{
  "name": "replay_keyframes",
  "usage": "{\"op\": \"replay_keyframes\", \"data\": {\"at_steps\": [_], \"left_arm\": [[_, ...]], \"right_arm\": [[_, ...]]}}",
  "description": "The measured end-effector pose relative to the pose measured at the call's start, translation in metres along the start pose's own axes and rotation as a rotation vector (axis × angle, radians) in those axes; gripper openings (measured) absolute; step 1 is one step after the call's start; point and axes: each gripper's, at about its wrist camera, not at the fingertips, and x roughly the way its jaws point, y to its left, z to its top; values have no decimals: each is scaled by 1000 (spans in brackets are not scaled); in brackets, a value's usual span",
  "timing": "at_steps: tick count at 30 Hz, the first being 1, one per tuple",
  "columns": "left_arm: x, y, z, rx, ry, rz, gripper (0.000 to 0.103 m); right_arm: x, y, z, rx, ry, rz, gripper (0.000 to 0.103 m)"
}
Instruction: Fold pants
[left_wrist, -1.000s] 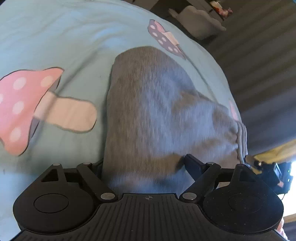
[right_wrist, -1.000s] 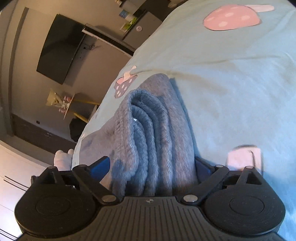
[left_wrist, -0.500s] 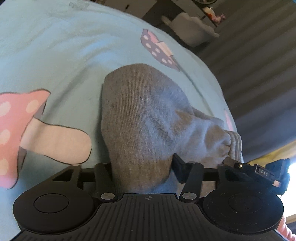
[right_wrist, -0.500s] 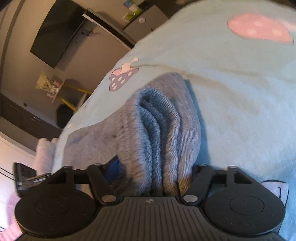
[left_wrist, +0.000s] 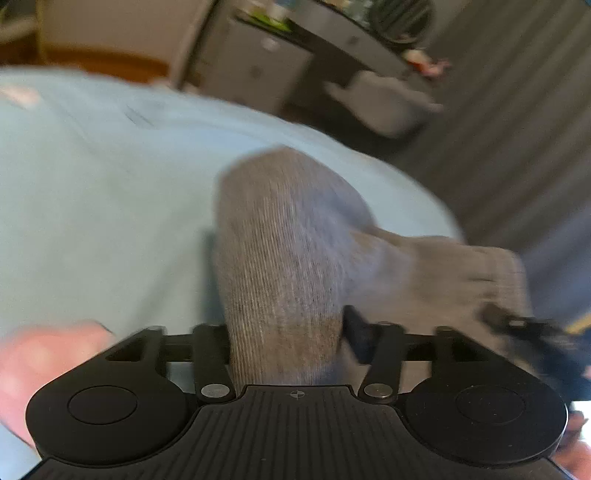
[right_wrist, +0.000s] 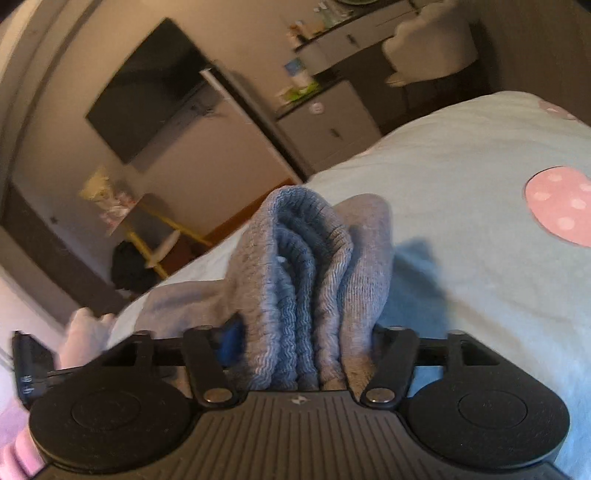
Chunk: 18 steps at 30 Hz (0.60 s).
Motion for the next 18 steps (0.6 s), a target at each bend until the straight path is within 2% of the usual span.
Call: {"op": "replay_keyframes", "data": {"at_steps": [1,2,3,5,7,9,11,13,16,18], "left_arm": [[-2,-2,0,6,-19,64,70],[-7,-2,-2,17,-32,79,75],[-14,-2,-7,27,-38,55,78],[-27,-1,-22,25,-59,58,84],[-37,-1,-45,30,-59,73,84],[-47,2,-74,35,-57,71,84],[-50,6,-92,31,-43,96,84],[-49,7,-106,35,-32,115,85],[-38,2,-116,163,-11,190,97],[-45,0,-114,160,-3,209,97]], "right_arm": [[4,-1,0,-10,3,-72,82],[3,-4,-2,-11,-8,-126,82],[1,-5,-7,-23,-20,-168,82],[-8,0,-20,-62,-38,-180,82],[-19,12,-36,-125,-62,-162,82],[-20,22,-48,-187,-40,-162,83],[-13,20,-56,-233,5,-211,83],[-3,8,-59,-226,67,-270,87],[6,-1,-60,-200,95,-298,98],[4,7,-59,-186,105,-341,98]]}}
